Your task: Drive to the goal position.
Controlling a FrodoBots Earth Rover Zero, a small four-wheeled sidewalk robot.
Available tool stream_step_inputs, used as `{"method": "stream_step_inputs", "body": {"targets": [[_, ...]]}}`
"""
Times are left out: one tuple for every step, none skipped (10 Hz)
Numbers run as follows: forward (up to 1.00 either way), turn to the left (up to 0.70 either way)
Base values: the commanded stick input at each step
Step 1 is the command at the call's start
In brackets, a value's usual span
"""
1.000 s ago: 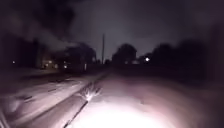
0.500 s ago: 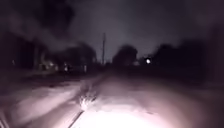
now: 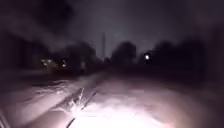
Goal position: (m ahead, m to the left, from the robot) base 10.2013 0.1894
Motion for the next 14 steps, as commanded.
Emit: {"method": "stream_step_inputs", "body": {"targets": [[0.7,0.0],[0.7,0.0],[0.7,0.0],[0.7,0.0],[0.7,0.0],[0.7,0.0],[0.7,0.0],[0.7,0.0],[0.7,0.0],[0.7,0.0],[0.7,0.0],[0.7,0.0],[0.7,-0.17],[0.7,-0.35]]}}
